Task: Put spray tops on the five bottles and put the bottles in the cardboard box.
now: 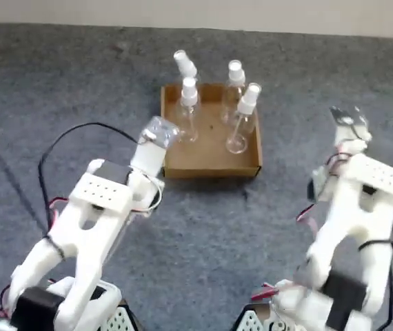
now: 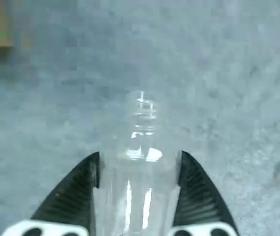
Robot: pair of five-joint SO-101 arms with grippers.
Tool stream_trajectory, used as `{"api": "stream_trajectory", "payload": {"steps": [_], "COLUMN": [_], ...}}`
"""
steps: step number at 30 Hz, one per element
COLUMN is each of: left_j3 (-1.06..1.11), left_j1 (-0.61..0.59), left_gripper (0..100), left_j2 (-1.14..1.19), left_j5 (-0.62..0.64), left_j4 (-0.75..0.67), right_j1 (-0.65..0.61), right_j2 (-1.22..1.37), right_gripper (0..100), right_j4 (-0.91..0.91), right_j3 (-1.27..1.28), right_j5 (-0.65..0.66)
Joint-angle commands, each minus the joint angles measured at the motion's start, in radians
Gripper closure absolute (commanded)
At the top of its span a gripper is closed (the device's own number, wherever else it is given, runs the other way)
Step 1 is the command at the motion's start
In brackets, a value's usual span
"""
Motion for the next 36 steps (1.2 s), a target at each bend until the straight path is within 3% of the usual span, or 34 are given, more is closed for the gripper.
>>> {"api": "stream_trajectory", "payload": {"steps": [1,9,14,18,23,26,32,36], "left_j3": [-0.145,-0.351,-0.381,-0.38,-0.344,-0.257,-0.071,0.022], "left_j1": [-0.061,-0.151,-0.197,-0.268,-0.325,-0.323,-0.323,-0.326], "left_gripper": [100,100,100,100,100,100,100,100], "left_j2": [-0.189,-0.581,-0.731,-0.816,-0.883,-0.912,-0.977,-1.023], "left_j5": [0.009,0.011,0.021,0.232,0.451,0.568,0.658,0.681], "left_j4": [0.098,0.143,0.061,0.009,-0.054,-0.144,-0.258,-0.321], "right_j1": [-0.188,-0.73,-0.97,-1.047,-1.102,-1.138,-1.155,-1.155], "right_j2": [-0.288,-0.549,-0.539,-0.545,-0.547,-0.549,-0.549,-0.549], "right_gripper": [99.5,99.5,99.5,99.5,99.5,99.5,99.5,99.5], "right_j4": [0.018,0.013,-0.203,-0.417,-0.44,-0.561,-0.863,-0.921], "right_j3": [-0.058,0.111,0.231,0.351,0.469,0.504,0.696,0.756], "right_j5": [-0.08,-0.236,-0.27,-0.27,-0.275,-0.279,-0.361,-0.361]}}
